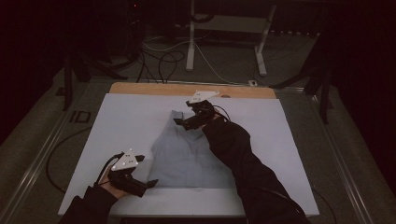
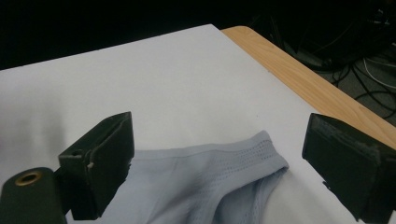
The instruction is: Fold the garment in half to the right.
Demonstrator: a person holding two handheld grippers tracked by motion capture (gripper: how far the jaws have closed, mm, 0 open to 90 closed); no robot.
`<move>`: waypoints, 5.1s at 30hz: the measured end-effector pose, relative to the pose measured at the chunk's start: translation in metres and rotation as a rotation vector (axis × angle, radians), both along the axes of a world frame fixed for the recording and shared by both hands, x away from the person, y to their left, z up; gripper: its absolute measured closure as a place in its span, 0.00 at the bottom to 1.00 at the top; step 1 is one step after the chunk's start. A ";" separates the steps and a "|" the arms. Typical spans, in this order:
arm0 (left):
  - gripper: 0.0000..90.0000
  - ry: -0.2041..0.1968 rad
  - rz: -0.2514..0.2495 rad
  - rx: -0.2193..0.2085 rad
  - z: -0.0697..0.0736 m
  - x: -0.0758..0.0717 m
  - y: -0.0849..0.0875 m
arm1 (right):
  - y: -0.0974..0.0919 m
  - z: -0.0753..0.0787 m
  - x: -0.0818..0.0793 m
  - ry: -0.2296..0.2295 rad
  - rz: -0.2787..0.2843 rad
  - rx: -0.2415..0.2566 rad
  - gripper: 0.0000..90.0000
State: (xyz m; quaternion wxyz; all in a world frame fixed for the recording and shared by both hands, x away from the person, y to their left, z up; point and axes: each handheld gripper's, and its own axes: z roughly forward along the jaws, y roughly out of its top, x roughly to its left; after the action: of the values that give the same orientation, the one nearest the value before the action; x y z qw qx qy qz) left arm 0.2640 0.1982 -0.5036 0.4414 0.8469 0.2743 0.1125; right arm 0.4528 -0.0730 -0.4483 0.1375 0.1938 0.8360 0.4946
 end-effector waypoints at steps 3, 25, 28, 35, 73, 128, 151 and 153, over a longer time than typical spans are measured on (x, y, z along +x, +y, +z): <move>0.00 0.013 0.002 0.003 -0.003 0.002 0.001 | 0.004 -0.003 0.007 0.011 -0.008 -0.006 0.10; 0.21 0.124 -0.011 0.096 -0.014 0.005 -0.004 | 0.036 -0.036 0.058 0.108 -0.116 -0.082 0.10; 0.23 0.135 -0.008 0.104 -0.017 0.005 -0.004 | 0.040 -0.041 0.064 0.145 -0.144 -0.093 0.10; 0.28 0.148 -0.025 0.146 -0.022 0.004 -0.006 | 0.050 -0.049 0.075 0.177 -0.207 -0.144 0.16; 0.94 0.152 -0.077 0.182 -0.010 0.007 -0.022 | 0.070 -0.054 0.080 0.182 -0.231 -0.344 0.97; 0.94 0.006 -0.322 0.246 0.052 0.013 -0.087 | -0.007 0.006 0.056 0.118 -0.268 -0.178 0.97; 0.94 -0.019 -0.435 0.298 0.062 0.019 -0.139 | -0.058 0.011 0.053 0.110 -0.275 -0.127 0.97; 0.94 -0.019 -0.445 0.301 0.061 0.020 -0.144 | -0.062 0.010 0.054 0.120 -0.272 -0.114 0.97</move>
State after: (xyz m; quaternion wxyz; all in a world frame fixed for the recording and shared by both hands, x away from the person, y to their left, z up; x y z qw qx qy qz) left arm 0.2838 0.0544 -0.4422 0.3267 0.9415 0.0574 0.0603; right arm 0.5071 -0.1355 -0.4382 0.1639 0.3263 0.8355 0.4106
